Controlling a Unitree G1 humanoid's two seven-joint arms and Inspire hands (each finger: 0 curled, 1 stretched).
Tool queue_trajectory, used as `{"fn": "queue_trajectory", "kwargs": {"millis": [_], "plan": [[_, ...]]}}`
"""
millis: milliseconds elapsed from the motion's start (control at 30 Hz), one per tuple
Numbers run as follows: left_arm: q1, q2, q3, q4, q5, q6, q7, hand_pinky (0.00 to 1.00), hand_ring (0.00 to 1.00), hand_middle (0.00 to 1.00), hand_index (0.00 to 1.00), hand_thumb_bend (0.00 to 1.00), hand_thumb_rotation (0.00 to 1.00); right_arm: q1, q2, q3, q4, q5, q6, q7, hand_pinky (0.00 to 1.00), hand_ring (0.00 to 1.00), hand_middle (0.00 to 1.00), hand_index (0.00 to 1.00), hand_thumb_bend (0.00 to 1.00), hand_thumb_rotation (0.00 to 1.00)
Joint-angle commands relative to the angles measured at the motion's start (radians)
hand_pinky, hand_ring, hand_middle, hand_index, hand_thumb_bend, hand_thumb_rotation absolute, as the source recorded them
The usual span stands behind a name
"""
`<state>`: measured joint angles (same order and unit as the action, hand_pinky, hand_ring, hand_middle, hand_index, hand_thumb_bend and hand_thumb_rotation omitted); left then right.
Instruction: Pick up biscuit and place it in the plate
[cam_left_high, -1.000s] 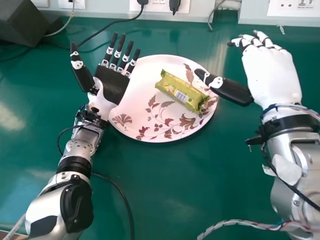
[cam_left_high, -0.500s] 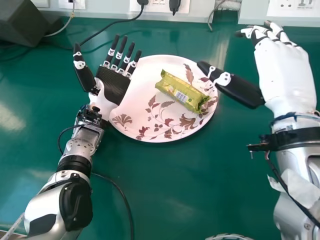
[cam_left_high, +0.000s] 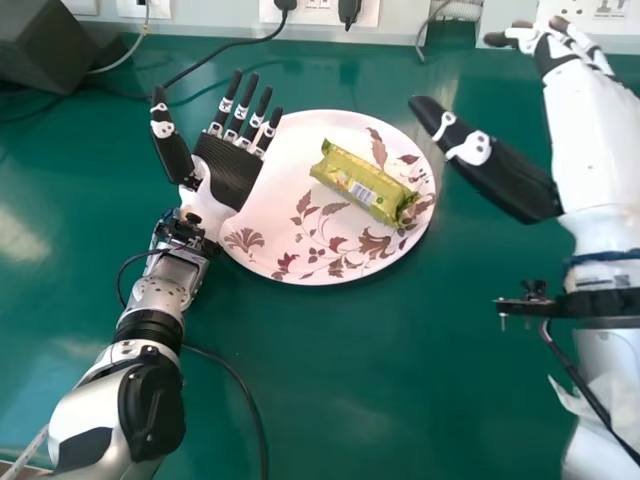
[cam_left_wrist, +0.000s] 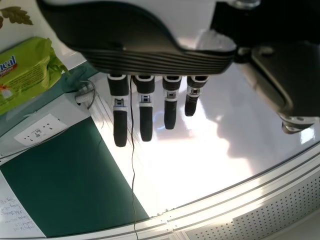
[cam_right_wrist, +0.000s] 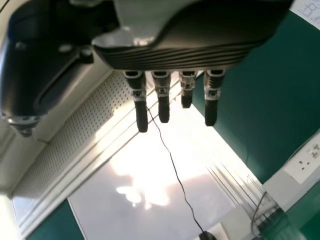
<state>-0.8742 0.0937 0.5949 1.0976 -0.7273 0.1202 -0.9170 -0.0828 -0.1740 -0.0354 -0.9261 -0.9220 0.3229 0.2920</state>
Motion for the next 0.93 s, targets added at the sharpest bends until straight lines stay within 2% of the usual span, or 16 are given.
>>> {"fn": "queue_trajectory", "kwargs": {"millis": [0, 167, 300, 500, 567, 633, 767, 900], "plan": [[0.040, 0.003, 0.005, 0.025, 0.005, -0.004, -0.006, 0.68, 0.79, 0.90, 1.00, 0.89, 0.48, 0.035, 0.027, -0.021, -0.026, 0.050, -0.020, -0.034, 0.81, 0.89, 0.92, 0.83, 1.00, 0.39], [0.046, 0.011, 0.006, 0.022, 0.007, 0.006, -0.012, 0.68, 0.78, 0.89, 1.00, 0.92, 0.56, 0.109, 0.085, -0.063, -0.060, 0.221, -0.047, -0.086, 0.80, 0.88, 0.92, 0.83, 1.00, 0.38], [0.063, 0.029, -0.009, 0.020, 0.018, 0.031, -0.055, 0.70, 0.79, 0.90, 1.00, 0.99, 0.64, 0.217, 0.141, -0.104, -0.106, 0.382, -0.078, -0.116, 0.79, 0.87, 0.90, 0.85, 0.99, 0.39], [0.084, 0.089, -0.041, 0.047, 0.054, 0.098, -0.155, 0.62, 0.76, 0.89, 1.00, 0.99, 0.73, 0.451, 0.215, -0.199, -0.085, 0.709, -0.271, -0.167, 0.75, 0.84, 0.91, 0.87, 0.99, 0.34], [0.086, 0.109, -0.061, 0.061, 0.082, 0.105, -0.194, 0.65, 0.77, 0.89, 1.00, 0.99, 0.69, 0.519, 0.249, -0.213, -0.061, 0.865, -0.334, -0.163, 0.73, 0.84, 0.90, 0.87, 0.97, 0.33], [0.082, 0.131, -0.084, 0.081, 0.113, 0.109, -0.232, 0.69, 0.78, 0.87, 1.00, 1.00, 0.65, 0.586, 0.273, -0.219, -0.035, 0.991, -0.392, -0.153, 0.69, 0.79, 0.85, 0.82, 0.94, 0.30], [0.072, 0.162, -0.130, 0.102, 0.173, 0.088, -0.303, 0.62, 0.74, 0.85, 0.96, 1.00, 0.64, 0.727, 0.312, -0.194, -0.002, 1.131, -0.486, -0.151, 0.62, 0.73, 0.79, 0.75, 0.89, 0.25], [0.074, 0.188, -0.155, 0.115, 0.215, 0.071, -0.345, 0.61, 0.73, 0.85, 0.98, 1.00, 0.65, 0.903, 0.325, -0.117, 0.025, 1.232, -0.595, -0.136, 0.58, 0.69, 0.77, 0.75, 0.88, 0.23]]}}
